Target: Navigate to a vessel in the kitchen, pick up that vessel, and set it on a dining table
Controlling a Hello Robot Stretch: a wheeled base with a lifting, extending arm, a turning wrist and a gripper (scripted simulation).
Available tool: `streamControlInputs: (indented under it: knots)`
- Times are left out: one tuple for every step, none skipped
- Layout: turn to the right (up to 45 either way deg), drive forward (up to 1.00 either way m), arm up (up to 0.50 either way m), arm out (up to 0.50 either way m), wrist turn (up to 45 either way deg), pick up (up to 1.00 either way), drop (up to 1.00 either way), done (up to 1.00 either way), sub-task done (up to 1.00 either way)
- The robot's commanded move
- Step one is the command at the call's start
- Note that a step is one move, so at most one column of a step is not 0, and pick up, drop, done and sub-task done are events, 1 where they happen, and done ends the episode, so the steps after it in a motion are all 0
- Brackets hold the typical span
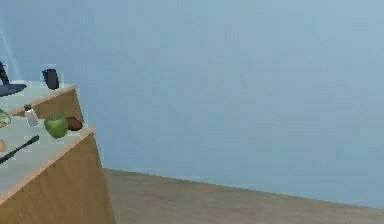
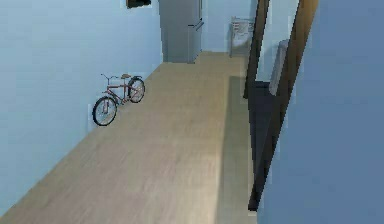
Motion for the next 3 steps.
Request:
streamControlInputs:
  knots:
    - [9.0, 0.00, 0.00, 0.00, 0.0, 0.00, 0.00, 0.00, 0.00]
    - [0.0, 0.30, 0.00, 0.00, 0.0, 0.00, 0.00, 0.00, 0.00]
    - [-45.0, 0.00, 0.00, 0.00, 0.0, 0.00, 0.00, 0.00, 0.00]
